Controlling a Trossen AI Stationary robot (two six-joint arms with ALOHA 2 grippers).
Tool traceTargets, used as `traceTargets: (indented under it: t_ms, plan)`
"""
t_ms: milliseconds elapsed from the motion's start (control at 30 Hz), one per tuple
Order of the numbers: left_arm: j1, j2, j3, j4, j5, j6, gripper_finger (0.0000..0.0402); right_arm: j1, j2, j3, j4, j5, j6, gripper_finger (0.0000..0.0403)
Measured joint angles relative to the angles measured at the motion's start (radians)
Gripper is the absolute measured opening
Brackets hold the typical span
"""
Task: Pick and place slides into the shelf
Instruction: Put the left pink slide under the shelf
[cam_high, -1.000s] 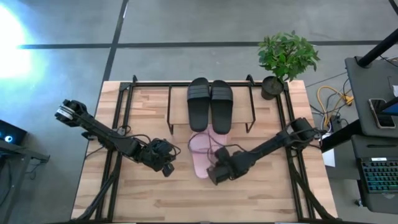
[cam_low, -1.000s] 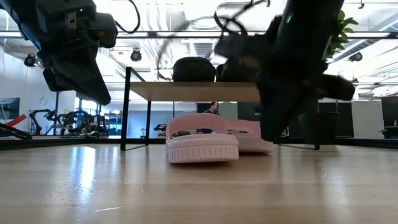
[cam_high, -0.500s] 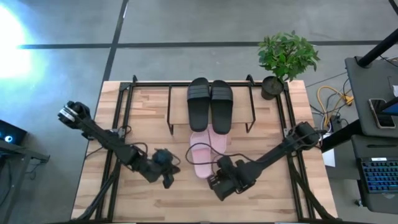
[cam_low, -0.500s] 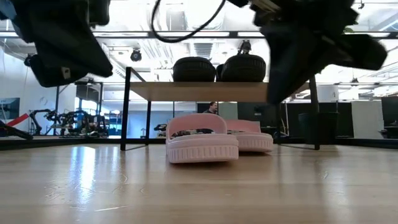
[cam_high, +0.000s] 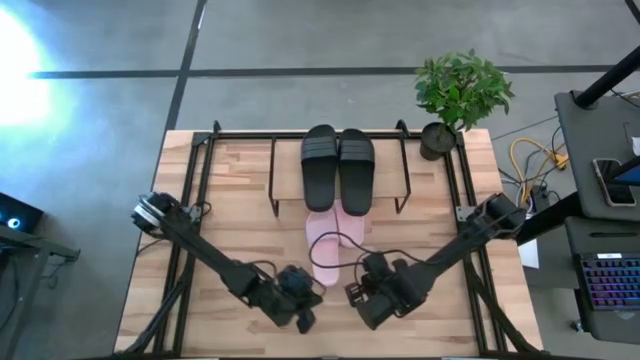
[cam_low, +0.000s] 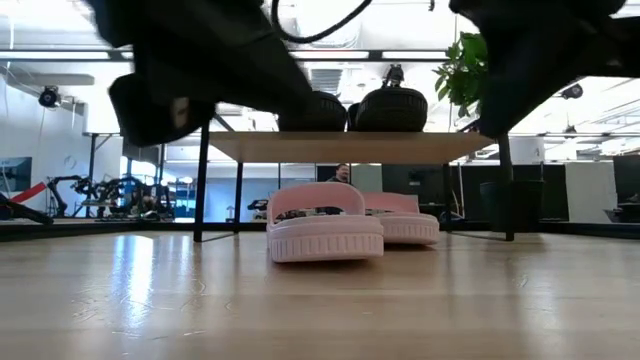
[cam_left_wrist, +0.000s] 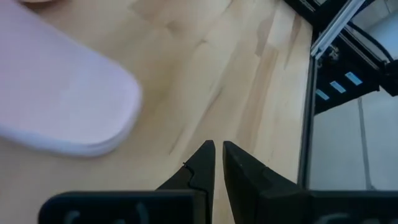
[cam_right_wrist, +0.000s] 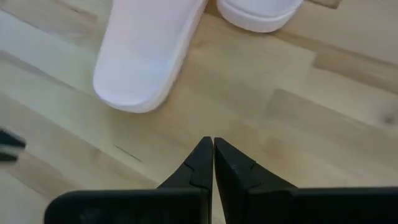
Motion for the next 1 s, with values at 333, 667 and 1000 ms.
traceTargets:
  t_ms: [333,667,1000]
  plan:
    - [0.006,0.178,0.175,-0.131,-0.023,-0.120,0.0017,0.041,-0.096,-0.088,-0.017,0.016,-0.038,0.0009]
    - [0.049,0.187,0.182,-0.230,-0.069,-0.189,0.0017,0.046,-0.223,-0.208,-0.026,0.089,-0.009,0.0009]
    - [0.148,0.187,0.178,-0.270,-0.096,-0.108,0.0017,0.046,-0.234,-0.246,-0.031,0.090,0.007,0.0009]
